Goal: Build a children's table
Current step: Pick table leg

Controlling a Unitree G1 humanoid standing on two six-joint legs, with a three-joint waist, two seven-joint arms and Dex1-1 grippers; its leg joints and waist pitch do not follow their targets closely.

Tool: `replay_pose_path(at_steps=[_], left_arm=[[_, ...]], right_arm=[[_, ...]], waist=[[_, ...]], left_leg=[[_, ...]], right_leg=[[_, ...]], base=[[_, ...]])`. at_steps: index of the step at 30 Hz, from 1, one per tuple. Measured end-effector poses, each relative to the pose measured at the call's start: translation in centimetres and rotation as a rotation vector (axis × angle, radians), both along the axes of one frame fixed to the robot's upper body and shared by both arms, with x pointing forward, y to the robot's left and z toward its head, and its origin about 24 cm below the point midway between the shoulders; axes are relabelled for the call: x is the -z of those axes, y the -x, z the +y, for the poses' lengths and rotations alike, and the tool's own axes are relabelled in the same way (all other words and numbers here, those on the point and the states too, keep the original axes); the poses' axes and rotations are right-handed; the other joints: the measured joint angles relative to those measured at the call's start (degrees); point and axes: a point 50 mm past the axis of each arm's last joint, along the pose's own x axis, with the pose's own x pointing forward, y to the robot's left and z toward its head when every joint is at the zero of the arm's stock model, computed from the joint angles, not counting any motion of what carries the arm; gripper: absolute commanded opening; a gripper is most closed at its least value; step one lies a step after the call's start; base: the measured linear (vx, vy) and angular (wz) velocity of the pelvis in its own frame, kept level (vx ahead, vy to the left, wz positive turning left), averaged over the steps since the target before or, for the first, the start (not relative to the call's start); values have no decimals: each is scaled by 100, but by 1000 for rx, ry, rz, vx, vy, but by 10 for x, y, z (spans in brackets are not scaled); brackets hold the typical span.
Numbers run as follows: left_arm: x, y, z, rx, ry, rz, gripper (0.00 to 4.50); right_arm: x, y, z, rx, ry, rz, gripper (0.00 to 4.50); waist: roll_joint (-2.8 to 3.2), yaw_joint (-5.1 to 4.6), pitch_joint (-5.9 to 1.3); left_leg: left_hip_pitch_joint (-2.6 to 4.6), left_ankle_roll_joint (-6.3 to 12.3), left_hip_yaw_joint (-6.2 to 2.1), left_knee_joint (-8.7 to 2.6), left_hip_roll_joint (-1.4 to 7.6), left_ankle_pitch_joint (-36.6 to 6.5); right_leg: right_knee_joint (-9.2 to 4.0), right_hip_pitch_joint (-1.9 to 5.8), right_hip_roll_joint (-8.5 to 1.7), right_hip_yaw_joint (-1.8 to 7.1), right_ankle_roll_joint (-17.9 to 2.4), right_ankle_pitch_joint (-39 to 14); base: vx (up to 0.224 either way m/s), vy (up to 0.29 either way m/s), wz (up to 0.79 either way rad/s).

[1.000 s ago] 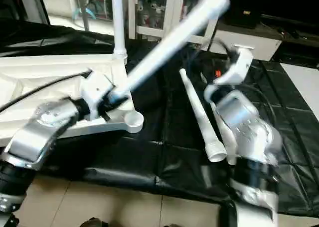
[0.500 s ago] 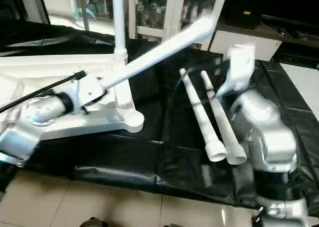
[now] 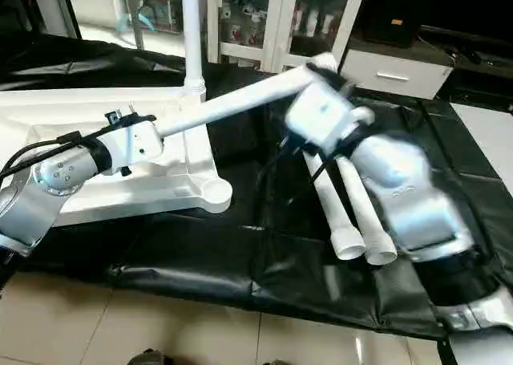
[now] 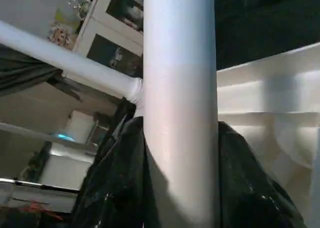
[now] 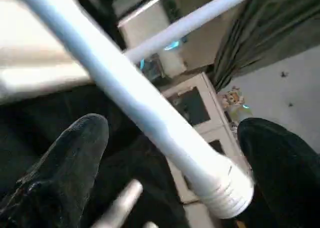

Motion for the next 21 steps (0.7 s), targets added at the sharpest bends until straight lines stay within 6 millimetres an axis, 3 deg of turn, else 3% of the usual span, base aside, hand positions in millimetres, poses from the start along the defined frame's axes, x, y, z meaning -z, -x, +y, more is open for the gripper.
replay_pose_path(at_steps=[6,21], left_arm=[[-3,-3,0,8,-51,-50,148],[-6,-3,-6,65,-97,-125,148]], right_arm=[[-4,-17,-1,55,85,-79,450],[19,-48,1,84,263,-81,450]], waist=[[-10,-4,4],[-115,-40,21]], left_leg=[[-1,0,-6,23,0,0],[-8,1,-13,45,1,-1]], right_leg=[[26,-2,0,1,1,0],[48,-6,0,-1,0,0]], base=[[0,0,0],[0,0,0]])
